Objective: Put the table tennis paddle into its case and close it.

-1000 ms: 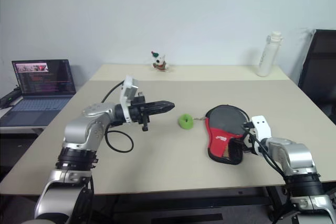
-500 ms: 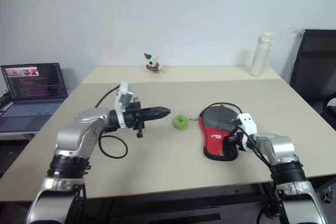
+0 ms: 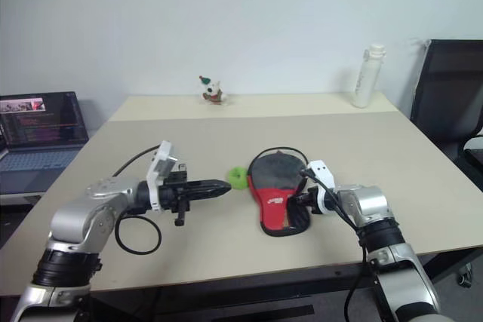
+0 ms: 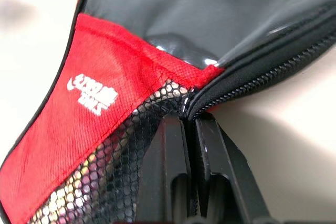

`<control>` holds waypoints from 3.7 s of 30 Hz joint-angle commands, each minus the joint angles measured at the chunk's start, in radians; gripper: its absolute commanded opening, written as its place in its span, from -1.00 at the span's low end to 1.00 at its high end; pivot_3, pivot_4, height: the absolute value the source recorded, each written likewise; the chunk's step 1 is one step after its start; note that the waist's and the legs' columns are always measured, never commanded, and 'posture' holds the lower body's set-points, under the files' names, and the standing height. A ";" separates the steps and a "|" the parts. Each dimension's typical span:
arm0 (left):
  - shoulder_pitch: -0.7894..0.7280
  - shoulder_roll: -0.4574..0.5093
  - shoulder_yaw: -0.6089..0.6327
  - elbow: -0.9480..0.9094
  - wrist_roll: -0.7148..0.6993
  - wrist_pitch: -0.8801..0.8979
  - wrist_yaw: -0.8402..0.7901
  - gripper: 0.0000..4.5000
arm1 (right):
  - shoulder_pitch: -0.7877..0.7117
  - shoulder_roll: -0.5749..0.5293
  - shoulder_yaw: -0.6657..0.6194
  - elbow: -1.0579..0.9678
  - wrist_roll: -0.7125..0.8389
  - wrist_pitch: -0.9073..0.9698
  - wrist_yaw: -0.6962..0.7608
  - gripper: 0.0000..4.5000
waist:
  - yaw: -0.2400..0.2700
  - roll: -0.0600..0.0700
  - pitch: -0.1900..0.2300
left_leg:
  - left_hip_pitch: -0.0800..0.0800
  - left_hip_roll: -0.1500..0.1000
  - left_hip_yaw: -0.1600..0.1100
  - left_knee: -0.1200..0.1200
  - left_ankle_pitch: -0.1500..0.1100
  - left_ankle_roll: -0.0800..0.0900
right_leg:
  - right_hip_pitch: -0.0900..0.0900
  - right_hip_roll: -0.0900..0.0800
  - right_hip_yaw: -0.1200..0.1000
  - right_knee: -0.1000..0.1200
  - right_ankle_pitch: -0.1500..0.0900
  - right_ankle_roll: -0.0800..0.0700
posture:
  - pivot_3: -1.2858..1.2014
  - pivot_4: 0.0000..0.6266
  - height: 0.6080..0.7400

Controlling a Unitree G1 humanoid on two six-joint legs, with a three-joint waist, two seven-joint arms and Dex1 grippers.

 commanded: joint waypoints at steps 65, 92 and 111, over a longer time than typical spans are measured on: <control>0.021 -0.023 0.003 0.059 0.086 -0.115 0.215 -0.92 | 0.175 -0.093 -0.053 -0.714 0.184 0.168 -0.160 0.99 | 0.044 -0.001 0.000 | -0.012 0.000 -0.006 0.003 -0.004 -0.003 | -0.008 0.000 -0.006 -0.002 -0.004 -0.005 | 0.03 -0.52 1.00; -0.497 -0.312 -0.160 1.114 0.494 -0.390 0.315 0.99 | 0.184 0.051 0.071 -0.475 -0.036 -0.083 -0.231 1.00 | 0.052 -0.001 0.000 | -0.016 -0.001 -0.006 0.004 -0.004 -0.003 | -0.011 -0.001 -0.007 0.001 -0.003 -0.005 | 0.03 -0.52 1.00; -0.488 -0.353 -0.102 1.177 0.522 -0.440 0.351 -1.00 | 0.164 0.114 0.105 -0.357 -0.091 -0.174 -0.251 1.00 | 0.052 -0.001 -0.001 | -0.014 -0.002 -0.006 0.005 -0.004 -0.003 | -0.011 -0.001 -0.007 0.005 -0.003 -0.004 | 0.03 -0.52 1.00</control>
